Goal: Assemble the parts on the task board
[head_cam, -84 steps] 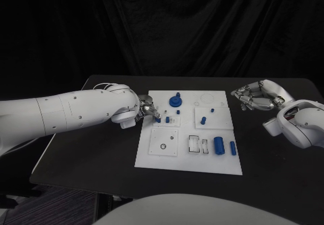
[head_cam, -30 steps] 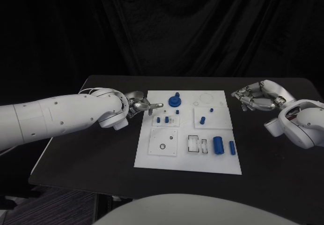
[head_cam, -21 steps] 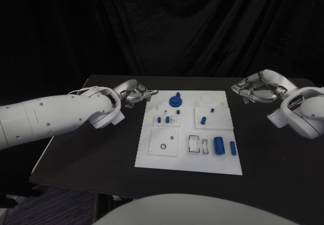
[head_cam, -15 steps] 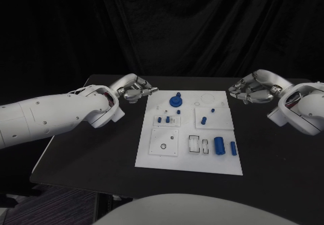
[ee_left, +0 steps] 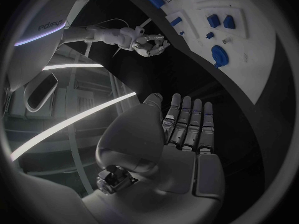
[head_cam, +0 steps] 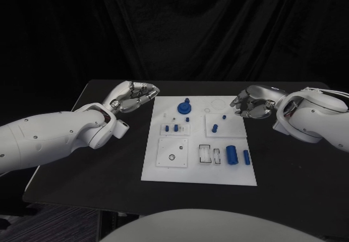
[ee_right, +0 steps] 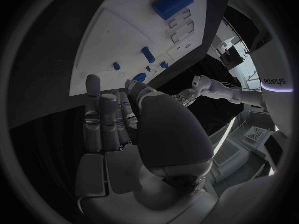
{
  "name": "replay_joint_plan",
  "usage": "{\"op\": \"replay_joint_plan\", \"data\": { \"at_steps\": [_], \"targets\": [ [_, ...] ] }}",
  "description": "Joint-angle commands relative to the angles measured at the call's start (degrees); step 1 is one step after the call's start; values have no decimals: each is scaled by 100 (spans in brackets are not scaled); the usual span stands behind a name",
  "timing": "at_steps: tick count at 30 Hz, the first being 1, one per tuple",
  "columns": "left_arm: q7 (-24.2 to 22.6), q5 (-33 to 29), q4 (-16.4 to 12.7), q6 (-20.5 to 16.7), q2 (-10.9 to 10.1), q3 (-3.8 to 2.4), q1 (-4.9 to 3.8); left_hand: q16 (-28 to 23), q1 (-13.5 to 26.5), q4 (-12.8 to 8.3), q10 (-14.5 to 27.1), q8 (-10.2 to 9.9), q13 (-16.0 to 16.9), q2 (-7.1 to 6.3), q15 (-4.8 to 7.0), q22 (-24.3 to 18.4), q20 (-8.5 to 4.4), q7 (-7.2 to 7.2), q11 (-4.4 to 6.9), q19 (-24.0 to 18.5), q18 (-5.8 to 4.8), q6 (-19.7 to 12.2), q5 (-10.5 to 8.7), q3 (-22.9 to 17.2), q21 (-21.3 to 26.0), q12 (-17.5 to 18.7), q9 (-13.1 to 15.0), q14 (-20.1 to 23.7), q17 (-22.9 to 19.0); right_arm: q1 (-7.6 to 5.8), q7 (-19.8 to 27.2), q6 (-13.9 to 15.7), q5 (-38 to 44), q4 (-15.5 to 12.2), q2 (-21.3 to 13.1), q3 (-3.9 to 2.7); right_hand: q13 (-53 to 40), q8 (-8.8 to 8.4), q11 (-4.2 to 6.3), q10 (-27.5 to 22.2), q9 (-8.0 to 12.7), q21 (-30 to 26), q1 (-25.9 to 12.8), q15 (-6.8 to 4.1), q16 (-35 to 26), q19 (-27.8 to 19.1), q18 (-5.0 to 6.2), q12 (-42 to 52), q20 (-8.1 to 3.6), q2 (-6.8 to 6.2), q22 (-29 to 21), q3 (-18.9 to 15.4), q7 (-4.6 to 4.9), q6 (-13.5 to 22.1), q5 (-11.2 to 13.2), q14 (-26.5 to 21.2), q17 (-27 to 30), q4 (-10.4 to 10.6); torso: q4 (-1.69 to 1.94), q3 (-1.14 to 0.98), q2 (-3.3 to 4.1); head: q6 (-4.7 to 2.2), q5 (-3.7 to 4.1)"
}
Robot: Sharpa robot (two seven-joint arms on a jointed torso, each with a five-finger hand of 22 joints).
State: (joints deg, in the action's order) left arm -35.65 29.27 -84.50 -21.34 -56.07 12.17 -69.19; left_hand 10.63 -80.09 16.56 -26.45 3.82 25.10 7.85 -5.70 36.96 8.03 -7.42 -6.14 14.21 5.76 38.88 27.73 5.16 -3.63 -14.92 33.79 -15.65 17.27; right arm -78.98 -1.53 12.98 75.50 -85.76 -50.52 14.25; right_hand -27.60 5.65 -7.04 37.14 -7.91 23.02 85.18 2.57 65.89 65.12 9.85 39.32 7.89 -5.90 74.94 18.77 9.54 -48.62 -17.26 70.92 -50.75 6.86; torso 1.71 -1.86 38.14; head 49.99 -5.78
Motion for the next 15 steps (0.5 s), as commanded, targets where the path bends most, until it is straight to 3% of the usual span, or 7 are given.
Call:
{"op": "replay_joint_plan", "data": {
  "at_steps": [1, 2, 4, 7, 8, 11, 15],
  "targets": [
    [-1390, -919, -51, 653, -24, -8, 34, -836, 137, 12, 1129, 14, -1040, 46, 88, -1688, -35, 145, 200, -860, 87, -862, -131, 153, 186, 647, -902, 1145, -1200, 52, -187, 6, 516, 51, 41, -7, 46, -8, -41, -134, 9, 43, -31, 17, -15, -67, -1, -53, 2, -59, 158, 69, 2, 48, 20, -61, 32, -22, 61, 77, 30, 1, 115],
    [-1409, -1012, -67, 755, -33, -8, 41, -892, 180, 11, 1250, -52, -1172, 68, 103, -1871, -36, 190, 234, -944, 113, -1054, -154, 194, 196, 706, -1109, 1221, -1301, 69, -183, 17, 530, 67, 57, -7, 68, -3, -54, -171, 10, 58, -35, 31, -11, -79, 0, -72, 8, -67, 159, 88, 2, 58, 21, -73, 41, -42, 62, 80, 33, 1, 126],
    [-1429, -1213, -107, 967, -51, -8, 53, -1037, 380, 18, 1802, -124, -1717, 172, 85, -2772, 21, 430, 518, -1264, 157, -1716, -342, 389, 269, 982, -1812, 1497, -1641, 113, -164, 38, 557, 106, 92, -7, 95, 2, -70, -204, 10, 76, -39, 39, -26, -96, -2, -90, 21, -68, 159, 117, 6, 71, 13, -110, 85, -67, 64, 78, 30, 1, 143],
    [-1419, -1473, -160, 1226, -67, -8, 62, -1063, 527, 14, 2040, -166, -2055, 303, 79, -3208, 72, 549, 639, -1366, 212, -2155, -547, 621, 305, 1090, -2378, 1565, -1727, 183, -132, 60, 579, 171, 143, -7, 101, 3, -73, -209, 10, 80, -40, 42, -50, -103, -2, -93, 23, -69, 159, 124, 6, 74, 8, -136, 125, -73, 57, 77, 30, 1, 163],
    [-1409, -1564, -181, 1314, -72, -8, 66, -1063, 569, 7, 2149, -182, -2185, 365, 65, -3358, 97, 598, 672, -1395, 212, -2339, -638, 717, 320, 1149, -2597, 1565, -1727, 210, -119, 64, 584, 200, 167, -7, 112, 6, -77, -216, 10, 85, -43, 47, -70, -116, -2, -97, 28, -71, 159, 136, 4, 78, 5, -167, 161, -84, 58, 87, 32, 1, 170],
    [-1385, -1725, -231, 1500, -87, -8, 76, -1063, 572, 6, 2194, -196, -2295, 475, 25, -3418, 159, 635, 669, -1402, 244, -2418, -656, 816, 325, 1162, -2810, 1565, -1727, 279, -72, 104, 600, 275, 231, -7, 142, 10, -94, -249, 13, 97, -66, 63, -130, -170, -4, -108, 42, -78, 158, 162, 14, 104, 9, -266, 259, -110, 74, 117, 26, 1, 190],
    [-1356, -1818, -281, 1659, -102, -8, 87, -1063, 530, 1, 2176, -195, -2337, 519, 1, -3393, 220, 650, 587, -1396, 278, -2412, -639, 855, 318, 1135, -2908, 1565, -1727, 354, -3, 169, 630, 362, 302, -7, 151, 16, -97, -254, 12, 104, -61, 66, -129, -183, -3, -107, 46, -73, 159, 177, 20, 105, 1, -278, 266, -126, 53, 96, 16, 1, 190]
  ]
}}
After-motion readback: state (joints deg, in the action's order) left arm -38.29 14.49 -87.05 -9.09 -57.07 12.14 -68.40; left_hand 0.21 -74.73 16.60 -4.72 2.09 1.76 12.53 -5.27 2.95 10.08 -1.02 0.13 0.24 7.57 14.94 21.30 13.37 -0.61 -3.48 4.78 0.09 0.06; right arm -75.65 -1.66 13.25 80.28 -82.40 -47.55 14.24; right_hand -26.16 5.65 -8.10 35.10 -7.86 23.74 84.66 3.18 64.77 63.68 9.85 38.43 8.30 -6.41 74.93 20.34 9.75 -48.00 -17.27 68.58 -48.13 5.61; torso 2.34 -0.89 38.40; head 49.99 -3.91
